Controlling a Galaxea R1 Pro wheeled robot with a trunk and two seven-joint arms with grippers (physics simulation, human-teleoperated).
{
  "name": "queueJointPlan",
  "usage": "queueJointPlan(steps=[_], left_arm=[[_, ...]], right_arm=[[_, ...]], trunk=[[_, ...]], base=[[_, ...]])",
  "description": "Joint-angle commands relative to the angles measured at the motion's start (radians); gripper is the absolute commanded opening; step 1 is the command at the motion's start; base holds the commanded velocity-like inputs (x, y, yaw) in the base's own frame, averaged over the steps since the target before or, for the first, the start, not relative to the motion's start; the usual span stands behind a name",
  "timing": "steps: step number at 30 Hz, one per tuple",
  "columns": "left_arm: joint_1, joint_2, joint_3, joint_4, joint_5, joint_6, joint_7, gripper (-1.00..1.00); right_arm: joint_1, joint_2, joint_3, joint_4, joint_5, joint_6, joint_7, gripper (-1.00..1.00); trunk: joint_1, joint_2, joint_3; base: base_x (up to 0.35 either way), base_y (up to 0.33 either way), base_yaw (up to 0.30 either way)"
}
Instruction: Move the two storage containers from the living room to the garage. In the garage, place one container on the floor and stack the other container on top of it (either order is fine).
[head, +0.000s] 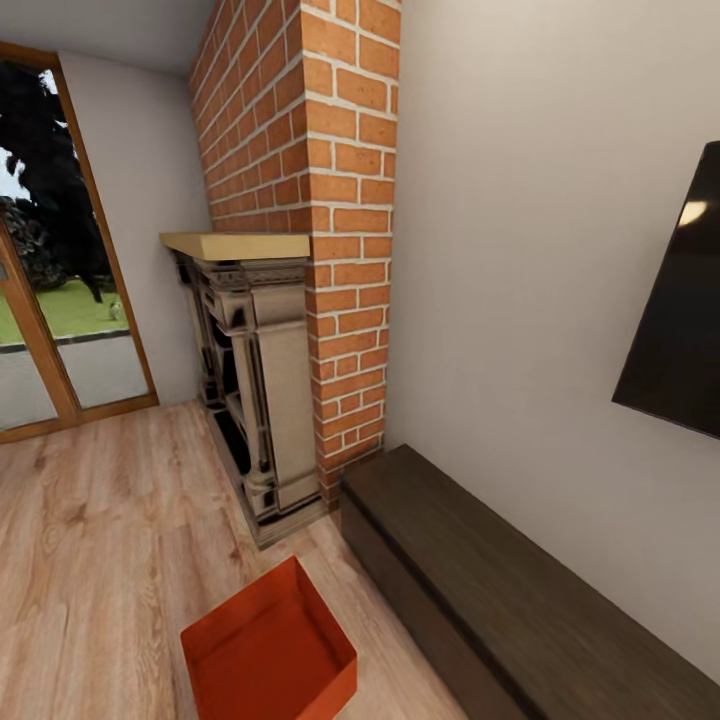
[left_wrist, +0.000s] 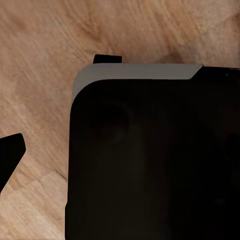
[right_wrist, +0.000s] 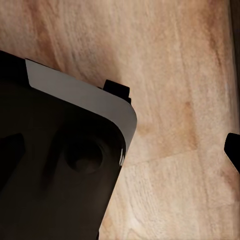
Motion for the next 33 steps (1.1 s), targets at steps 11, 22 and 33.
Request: queueJointPlan(steps=[11,22,33], left_arm=[[0.0,0.0,0.001,0.0,0.006,-0.003,0.001,1.0],[0.0,0.001,0.001,0.0,0.006,-0.003,0.003,1.0],[0.0,0.0,0.001,-0.001,0.006,-0.003,0.003,1.0]], right_arm=[[-0.001,0.0,0.007,0.003,-0.011,-0.007,0.006,1.0],[-0.001,0.0,0.007,0.003,-0.011,-0.007,0.006,1.0],[-0.001,0.0,0.007,0.003,-0.011,-0.007,0.006,1.0]], trunk=[[0.0,0.0,-0.001],[0.0,0.0,-0.001],[0.0,0.0,-0.001]], base=[[0.004,0.0,0.166],[0.0,0.0,0.268],[0.0,0.0,0.269]])
